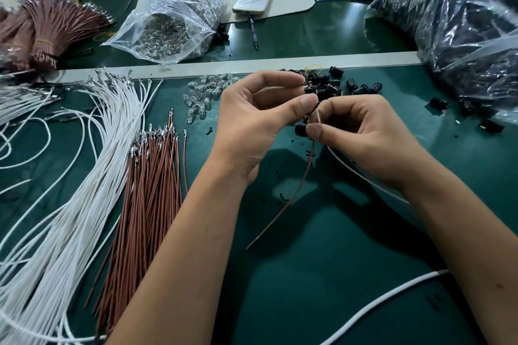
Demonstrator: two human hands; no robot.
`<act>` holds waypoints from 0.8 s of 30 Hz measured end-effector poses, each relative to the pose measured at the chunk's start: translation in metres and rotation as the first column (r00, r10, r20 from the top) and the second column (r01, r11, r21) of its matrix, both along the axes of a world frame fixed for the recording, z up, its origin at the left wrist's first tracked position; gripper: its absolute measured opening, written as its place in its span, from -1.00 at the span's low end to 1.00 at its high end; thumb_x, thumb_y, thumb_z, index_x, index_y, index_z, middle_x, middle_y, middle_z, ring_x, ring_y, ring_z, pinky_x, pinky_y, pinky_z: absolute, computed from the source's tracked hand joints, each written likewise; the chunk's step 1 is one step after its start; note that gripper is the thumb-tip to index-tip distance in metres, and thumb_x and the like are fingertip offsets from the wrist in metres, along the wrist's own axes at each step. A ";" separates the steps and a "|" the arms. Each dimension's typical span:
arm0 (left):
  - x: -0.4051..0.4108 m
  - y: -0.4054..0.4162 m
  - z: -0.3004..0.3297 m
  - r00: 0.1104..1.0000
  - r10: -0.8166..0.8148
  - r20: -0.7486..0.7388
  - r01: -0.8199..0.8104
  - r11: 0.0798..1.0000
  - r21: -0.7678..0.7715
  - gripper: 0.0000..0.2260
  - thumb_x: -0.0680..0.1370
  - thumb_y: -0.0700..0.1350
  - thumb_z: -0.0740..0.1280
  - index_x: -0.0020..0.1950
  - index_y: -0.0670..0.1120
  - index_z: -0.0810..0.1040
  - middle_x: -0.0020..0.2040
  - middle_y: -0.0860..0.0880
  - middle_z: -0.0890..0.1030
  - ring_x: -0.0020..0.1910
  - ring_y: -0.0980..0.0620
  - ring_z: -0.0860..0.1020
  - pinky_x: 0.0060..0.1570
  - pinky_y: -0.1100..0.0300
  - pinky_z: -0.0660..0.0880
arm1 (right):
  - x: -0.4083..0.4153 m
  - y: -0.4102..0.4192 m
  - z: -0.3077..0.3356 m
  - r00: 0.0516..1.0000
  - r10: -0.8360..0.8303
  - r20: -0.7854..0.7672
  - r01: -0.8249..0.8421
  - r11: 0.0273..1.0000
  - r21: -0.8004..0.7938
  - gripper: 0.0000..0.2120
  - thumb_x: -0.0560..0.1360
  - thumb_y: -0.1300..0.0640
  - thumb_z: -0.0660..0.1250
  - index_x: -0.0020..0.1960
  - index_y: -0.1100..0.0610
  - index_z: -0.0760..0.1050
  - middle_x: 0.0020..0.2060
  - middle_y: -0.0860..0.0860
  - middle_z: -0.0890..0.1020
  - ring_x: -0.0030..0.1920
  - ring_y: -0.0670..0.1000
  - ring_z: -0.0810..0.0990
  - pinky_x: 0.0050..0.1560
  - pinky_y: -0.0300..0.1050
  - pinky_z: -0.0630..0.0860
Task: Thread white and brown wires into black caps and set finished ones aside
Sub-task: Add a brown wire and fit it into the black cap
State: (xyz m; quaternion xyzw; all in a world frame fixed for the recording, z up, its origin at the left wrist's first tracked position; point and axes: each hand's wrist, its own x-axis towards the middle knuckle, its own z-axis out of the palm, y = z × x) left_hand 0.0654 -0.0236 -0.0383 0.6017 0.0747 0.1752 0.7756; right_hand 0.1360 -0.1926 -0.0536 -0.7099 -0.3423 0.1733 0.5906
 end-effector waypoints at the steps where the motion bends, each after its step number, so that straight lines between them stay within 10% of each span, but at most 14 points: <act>1: 0.000 0.000 0.000 1.000 0.001 0.002 -0.001 1.000 -0.002 -0.78 0.38 -0.36 0.54 -0.03 -0.18 0.65 -0.21 -0.06 0.71 -0.16 0.01 0.68 -0.06 0.16 0.61 | 0.000 0.000 0.000 1.000 0.002 0.002 -0.002 1.000 -0.002 -0.90 0.51 0.10 0.48 -0.19 0.02 0.65 -0.29 -0.08 0.59 -0.21 -0.07 0.48 -0.14 -0.08 0.41; 24: 0.000 0.005 0.002 0.989 -0.050 -0.139 0.011 0.964 -0.265 -0.90 0.44 -0.29 0.50 -0.09 -0.15 0.66 -0.16 -0.14 0.70 -0.23 -0.01 0.69 -0.21 0.27 0.60 | 0.002 0.000 0.006 0.997 -0.035 -0.073 0.038 0.998 0.047 -0.82 0.60 0.14 0.39 -0.14 0.14 0.67 -0.36 0.04 0.63 -0.35 0.00 0.56 -0.29 -0.16 0.49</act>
